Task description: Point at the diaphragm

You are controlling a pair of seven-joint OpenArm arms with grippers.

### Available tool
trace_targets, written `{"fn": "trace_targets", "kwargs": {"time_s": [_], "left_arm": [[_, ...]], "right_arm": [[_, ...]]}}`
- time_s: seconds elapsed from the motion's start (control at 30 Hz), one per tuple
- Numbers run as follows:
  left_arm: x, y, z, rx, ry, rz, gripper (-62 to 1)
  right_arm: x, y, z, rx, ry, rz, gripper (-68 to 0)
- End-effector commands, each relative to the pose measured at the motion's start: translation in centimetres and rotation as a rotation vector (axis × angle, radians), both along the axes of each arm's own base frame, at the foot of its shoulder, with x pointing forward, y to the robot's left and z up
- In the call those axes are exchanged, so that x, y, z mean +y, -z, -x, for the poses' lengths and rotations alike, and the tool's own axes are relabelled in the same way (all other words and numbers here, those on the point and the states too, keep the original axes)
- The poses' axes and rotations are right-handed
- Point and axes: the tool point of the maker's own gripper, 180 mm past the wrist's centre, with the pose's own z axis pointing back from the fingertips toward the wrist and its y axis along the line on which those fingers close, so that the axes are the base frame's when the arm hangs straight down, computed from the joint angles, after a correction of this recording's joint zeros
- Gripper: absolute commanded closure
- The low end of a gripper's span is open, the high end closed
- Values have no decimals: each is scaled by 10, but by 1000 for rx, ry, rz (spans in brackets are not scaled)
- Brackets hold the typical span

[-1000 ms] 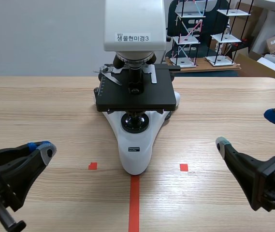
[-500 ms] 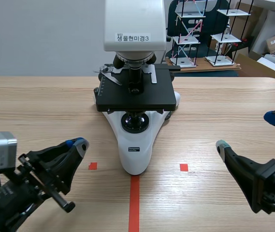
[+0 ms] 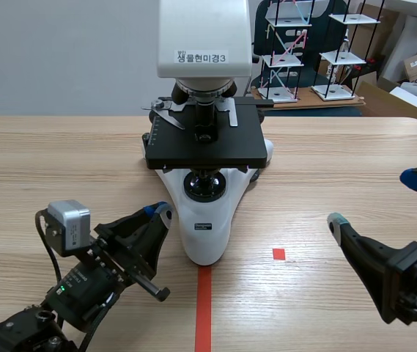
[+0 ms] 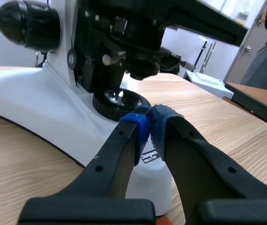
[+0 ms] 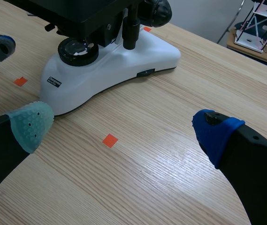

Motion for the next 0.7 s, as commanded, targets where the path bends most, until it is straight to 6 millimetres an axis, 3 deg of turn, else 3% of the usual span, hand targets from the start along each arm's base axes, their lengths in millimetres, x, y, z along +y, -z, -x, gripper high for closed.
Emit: {"fn": "trace_targets", "kwargs": {"time_s": [0.0, 0.67], "left_arm": [[-3, -13, -4, -44, 4, 35, -40], [-12, -15, -7, -76, 5, 66, -40]], "right_arm": [[2, -9, -4, -31, 2, -20, -679], [2, -8, -3, -28, 11, -27, -679]]}}
